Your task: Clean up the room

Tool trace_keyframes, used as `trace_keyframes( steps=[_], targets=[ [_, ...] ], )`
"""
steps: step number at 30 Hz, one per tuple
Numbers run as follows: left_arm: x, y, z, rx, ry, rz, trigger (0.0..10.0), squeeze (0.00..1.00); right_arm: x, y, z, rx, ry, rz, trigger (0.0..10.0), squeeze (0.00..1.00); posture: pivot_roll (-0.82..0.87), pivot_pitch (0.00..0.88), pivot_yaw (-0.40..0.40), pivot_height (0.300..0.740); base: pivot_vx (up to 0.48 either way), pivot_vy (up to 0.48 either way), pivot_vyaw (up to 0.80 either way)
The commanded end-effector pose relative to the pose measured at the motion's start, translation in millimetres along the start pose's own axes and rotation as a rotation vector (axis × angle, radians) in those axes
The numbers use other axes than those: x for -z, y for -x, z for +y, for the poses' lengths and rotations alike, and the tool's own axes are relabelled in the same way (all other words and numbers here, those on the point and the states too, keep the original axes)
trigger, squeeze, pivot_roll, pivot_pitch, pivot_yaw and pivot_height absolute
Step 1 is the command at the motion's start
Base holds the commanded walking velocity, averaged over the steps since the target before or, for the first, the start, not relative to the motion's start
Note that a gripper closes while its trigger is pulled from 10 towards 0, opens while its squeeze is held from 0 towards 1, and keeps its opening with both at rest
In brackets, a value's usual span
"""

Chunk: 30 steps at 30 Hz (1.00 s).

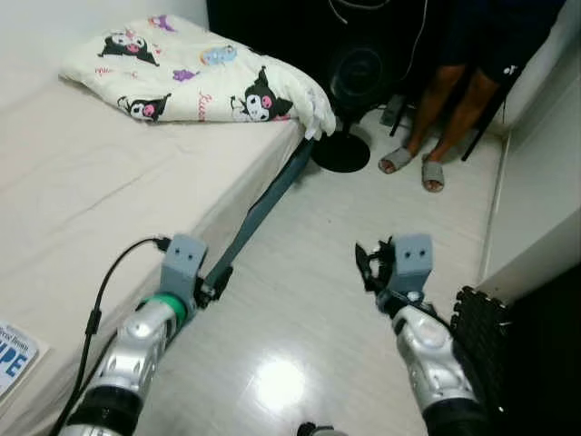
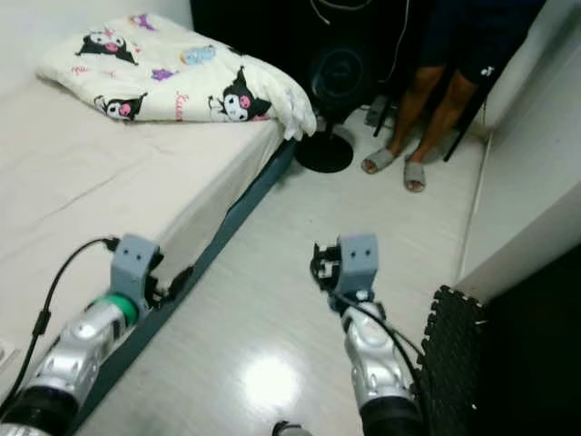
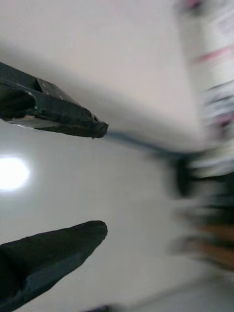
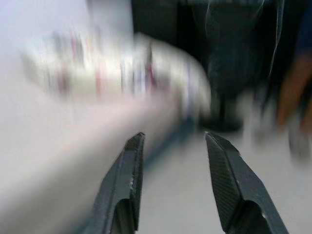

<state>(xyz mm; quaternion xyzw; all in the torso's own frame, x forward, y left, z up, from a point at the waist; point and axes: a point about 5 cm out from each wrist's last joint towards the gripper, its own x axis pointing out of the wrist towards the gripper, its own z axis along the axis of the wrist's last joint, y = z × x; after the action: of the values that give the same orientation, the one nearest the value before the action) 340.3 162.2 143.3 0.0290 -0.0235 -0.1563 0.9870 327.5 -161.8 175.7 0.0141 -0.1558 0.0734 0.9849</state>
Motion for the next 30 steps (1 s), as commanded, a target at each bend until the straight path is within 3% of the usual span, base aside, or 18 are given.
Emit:
trace_keyframes(
  steps=[1,4,5,7,9,11,16,19,30],
  targets=[
    [-27,-4.7,6.5,-0.015,0.030,-0.095,10.0,0.00,-30,-5.8,-2.0,-0.003,-0.023,-0.108,10.0,0.00,0.00,0.064,0.050,0.740,0.000,0.000,0.00],
    [-32,-7.4,8.2,-0.016,0.035,-0.106,10.0,0.00,-33,-7.4,-1.6,-0.012,-0.022,-0.120,10.0,0.00,0.00,0.065,0.052,0.740,0.000,0.000,0.00],
    [-26,-9.3,8.9,-0.019,0.016,-0.083,10.0,0.00,-22,-6.8,-1.8,-0.011,-0.004,-0.083,10.0,0.00,0.00,0.064,0.052,0.740,0.000,0.000,0.00],
    [43,4.5,0.0,-0.013,-0.105,0.185,10.0,0.00,56,18.6,-3.0,0.018,0.048,0.205,10.0,0.00,-0.01,0.065,0.057,0.740,0.000,0.000,0.00],
    [78,22.9,-8.7,0.007,-0.140,0.296,10.0,0.00,94,44.8,-0.6,0.016,0.070,0.353,10.0,0.00,-0.01,0.067,0.055,0.740,0.000,0.000,0.00],
    [82,28.6,-13.8,0.009,-0.105,0.298,10.0,0.00,98,52.5,0.0,0.021,0.061,0.376,10.0,0.00,-0.01,0.068,0.053,0.740,0.000,0.000,0.00],
    [78,30.1,-24.6,0.013,-0.049,0.276,10.0,0.00,90,53.6,1.4,0.028,0.033,0.360,10.0,0.00,-0.01,0.068,0.051,0.740,0.000,0.000,0.00],
    [68,24.9,-43.7,0.045,-0.017,0.230,10.0,0.00,82,47.8,4.1,0.032,0.025,0.331,10.0,0.00,-0.03,0.064,0.054,0.740,0.000,0.000,0.00],
    [59,12.7,-41.6,0.036,-0.013,0.159,10.0,0.00,82,43.3,3.9,0.029,0.036,0.274,10.0,0.00,-0.03,0.058,0.053,0.740,0.000,0.000,0.00]
  ],
)
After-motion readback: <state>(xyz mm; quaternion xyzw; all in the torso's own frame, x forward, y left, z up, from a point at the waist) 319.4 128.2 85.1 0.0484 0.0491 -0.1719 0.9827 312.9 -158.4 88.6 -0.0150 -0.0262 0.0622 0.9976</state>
